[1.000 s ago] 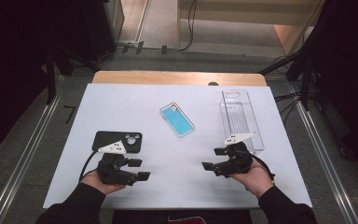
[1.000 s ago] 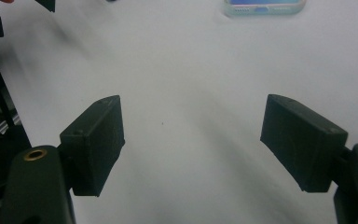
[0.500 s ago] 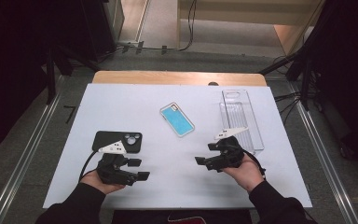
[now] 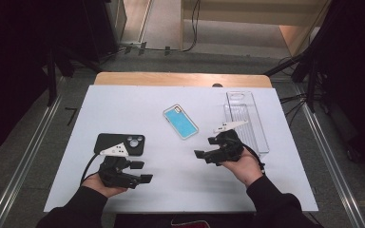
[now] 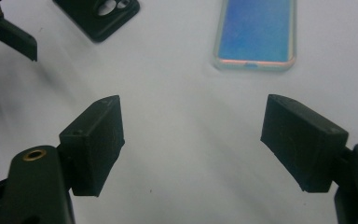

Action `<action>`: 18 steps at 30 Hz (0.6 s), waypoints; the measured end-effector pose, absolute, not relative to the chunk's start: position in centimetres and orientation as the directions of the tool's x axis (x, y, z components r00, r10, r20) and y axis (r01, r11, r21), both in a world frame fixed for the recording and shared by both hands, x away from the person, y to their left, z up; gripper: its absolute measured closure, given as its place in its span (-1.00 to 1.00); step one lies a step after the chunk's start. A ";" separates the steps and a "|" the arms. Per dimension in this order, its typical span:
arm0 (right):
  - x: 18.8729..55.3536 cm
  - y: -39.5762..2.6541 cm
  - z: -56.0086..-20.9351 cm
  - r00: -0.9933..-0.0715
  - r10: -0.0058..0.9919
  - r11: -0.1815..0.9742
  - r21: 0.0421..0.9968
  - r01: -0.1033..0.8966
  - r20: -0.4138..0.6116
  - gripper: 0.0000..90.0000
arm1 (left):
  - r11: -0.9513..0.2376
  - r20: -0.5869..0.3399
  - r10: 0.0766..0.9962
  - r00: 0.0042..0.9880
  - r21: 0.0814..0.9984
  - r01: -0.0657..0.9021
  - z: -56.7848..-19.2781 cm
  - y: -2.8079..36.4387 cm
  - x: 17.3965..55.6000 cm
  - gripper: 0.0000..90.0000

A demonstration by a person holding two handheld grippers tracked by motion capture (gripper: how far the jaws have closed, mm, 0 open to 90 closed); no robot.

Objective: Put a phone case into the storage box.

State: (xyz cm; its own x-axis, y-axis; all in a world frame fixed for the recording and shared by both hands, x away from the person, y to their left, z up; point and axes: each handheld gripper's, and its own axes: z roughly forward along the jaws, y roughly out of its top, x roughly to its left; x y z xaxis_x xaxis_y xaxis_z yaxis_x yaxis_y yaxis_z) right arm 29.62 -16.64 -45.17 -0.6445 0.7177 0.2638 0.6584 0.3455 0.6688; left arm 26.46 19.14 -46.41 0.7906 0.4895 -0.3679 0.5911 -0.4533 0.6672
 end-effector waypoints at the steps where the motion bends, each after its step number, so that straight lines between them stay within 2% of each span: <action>1: 29.8 -16.6 -45.0 -0.643 0.719 0.345 0.667 0.661 0.265 -0.57 | -0.453 -0.369 0.489 0.790 0.667 0.591 -46.4 19.1 26.5 -0.31; 12: 32.2 -15.9 -43.6 -0.641 0.727 0.337 0.684 0.646 0.247 -0.60 | -0.453 -0.371 0.490 0.789 0.665 0.594 -46.4 19.0 26.4 -0.31; 15: 33.0 -15.4 -43.3 -0.640 0.737 0.356 0.682 0.639 0.216 -0.66 | -0.455 -0.372 0.487 0.790 0.664 0.593 -46.4 19.0 26.4 -0.31; 18: 34.5 -14.8 -43.5 -0.622 0.750 0.345 0.670 0.658 0.225 -0.68 | -0.453 -0.374 0.486 0.790 0.666 0.593 -46.4 19.0 26.4 -0.31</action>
